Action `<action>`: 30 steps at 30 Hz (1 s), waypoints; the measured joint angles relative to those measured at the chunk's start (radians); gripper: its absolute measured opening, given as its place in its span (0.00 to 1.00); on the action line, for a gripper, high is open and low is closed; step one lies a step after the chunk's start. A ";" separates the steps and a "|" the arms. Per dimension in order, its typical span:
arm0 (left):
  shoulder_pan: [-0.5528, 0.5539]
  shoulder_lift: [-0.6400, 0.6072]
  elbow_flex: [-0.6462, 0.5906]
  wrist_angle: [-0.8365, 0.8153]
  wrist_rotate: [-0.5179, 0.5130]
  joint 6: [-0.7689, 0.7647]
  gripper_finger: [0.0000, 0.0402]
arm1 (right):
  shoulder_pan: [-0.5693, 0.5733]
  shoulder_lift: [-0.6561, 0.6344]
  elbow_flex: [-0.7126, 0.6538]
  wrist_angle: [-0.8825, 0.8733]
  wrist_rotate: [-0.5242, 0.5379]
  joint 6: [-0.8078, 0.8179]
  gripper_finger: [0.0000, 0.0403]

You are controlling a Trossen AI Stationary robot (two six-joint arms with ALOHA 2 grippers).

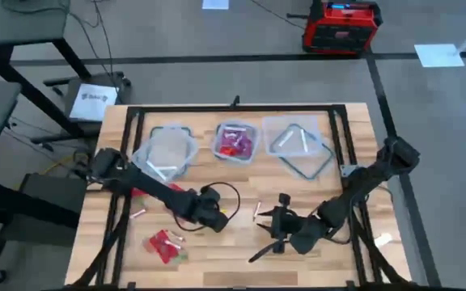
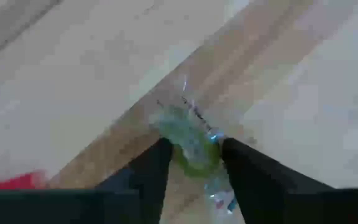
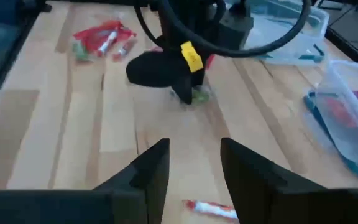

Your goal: Sort candy

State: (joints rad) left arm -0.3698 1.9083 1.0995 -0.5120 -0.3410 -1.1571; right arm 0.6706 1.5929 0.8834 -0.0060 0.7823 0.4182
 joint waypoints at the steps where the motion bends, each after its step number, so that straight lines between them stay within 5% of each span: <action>1: 0.000 -0.012 -0.001 -0.017 -0.001 0.008 0.14 | -0.003 0.000 -0.012 0.008 0.000 0.010 0.33; 3: 0.001 -0.040 0.007 -0.068 -0.006 0.022 0.04 | -0.007 0.000 -0.035 0.031 0.002 0.026 0.33; 8: 0.024 -0.171 0.084 -0.427 -0.117 0.090 0.02 | -0.012 0.000 -0.053 0.077 0.003 0.027 0.33; 15: 0.198 -0.435 0.123 -0.927 -0.342 0.106 0.01 | -0.012 0.000 -0.054 0.101 0.002 0.021 0.33; 22: 0.411 -0.622 0.065 -0.905 -0.315 0.345 0.05 | -0.012 0.000 -0.054 0.104 0.002 0.019 0.33; 30: 0.575 -0.662 -0.094 -0.860 -0.205 0.423 0.35 | -0.012 0.000 -0.054 0.104 -0.002 0.018 0.33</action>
State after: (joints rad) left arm 0.2050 1.2461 1.0057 -1.3719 -0.5465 -0.7341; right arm 0.6586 1.5932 0.8299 0.0978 0.7799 0.4365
